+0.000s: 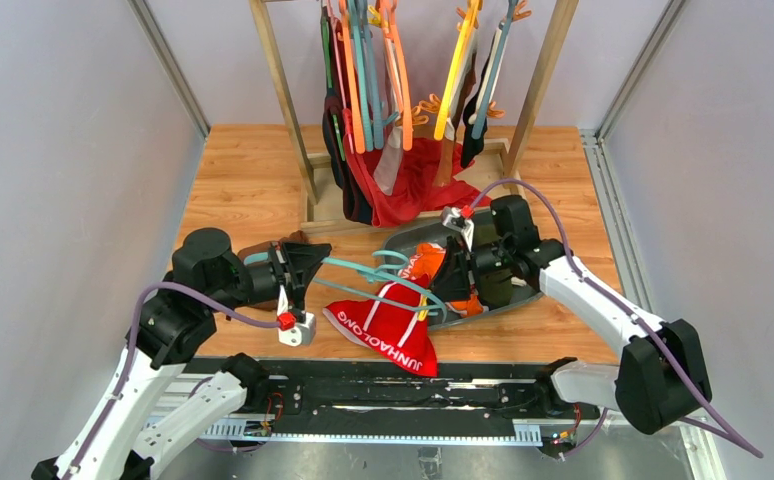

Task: Remove the underwear clipped to the hanger
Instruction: Remove the underwear from the hanger.

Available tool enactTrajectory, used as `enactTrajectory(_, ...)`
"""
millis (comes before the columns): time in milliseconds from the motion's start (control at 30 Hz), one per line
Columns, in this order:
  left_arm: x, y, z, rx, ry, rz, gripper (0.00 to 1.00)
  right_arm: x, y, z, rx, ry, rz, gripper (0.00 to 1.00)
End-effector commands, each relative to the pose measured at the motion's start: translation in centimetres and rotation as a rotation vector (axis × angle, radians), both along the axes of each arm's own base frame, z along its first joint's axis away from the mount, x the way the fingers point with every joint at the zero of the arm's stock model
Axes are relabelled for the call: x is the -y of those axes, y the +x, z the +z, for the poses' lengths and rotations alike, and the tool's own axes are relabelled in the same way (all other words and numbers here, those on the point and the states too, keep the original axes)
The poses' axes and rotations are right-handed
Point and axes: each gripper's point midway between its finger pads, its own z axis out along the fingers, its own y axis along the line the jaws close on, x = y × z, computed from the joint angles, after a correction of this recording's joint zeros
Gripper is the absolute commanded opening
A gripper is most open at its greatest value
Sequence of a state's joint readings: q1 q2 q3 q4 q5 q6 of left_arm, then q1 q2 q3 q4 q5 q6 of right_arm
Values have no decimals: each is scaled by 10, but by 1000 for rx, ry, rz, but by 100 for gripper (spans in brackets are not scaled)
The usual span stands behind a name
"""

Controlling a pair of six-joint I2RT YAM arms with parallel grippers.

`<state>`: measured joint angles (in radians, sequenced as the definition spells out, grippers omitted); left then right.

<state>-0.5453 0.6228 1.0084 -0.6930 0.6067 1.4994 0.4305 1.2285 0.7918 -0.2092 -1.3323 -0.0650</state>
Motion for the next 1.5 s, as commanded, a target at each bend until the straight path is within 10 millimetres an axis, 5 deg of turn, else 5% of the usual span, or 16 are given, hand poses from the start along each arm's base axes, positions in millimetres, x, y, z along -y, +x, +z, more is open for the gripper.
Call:
enactTrajectory(0,0,7,10,24,-43,30,0,-4,-9,7,72,3,42,19)
enactTrajectory(167,-2,9,9,22,-42,44,0,-4,-7,8,83,-19,34,39)
enactTrajectory(333,-3,10,2,10,-33,50,0,-3,3,20,131,-46,3,69)
enactTrajectory(933,0,20,3,-106,-157,118,0,22,32,99,450,-10,-182,73)
enactTrajectory(1467,8,25,3,-238,-282,141,0,22,21,84,537,-82,-188,58)
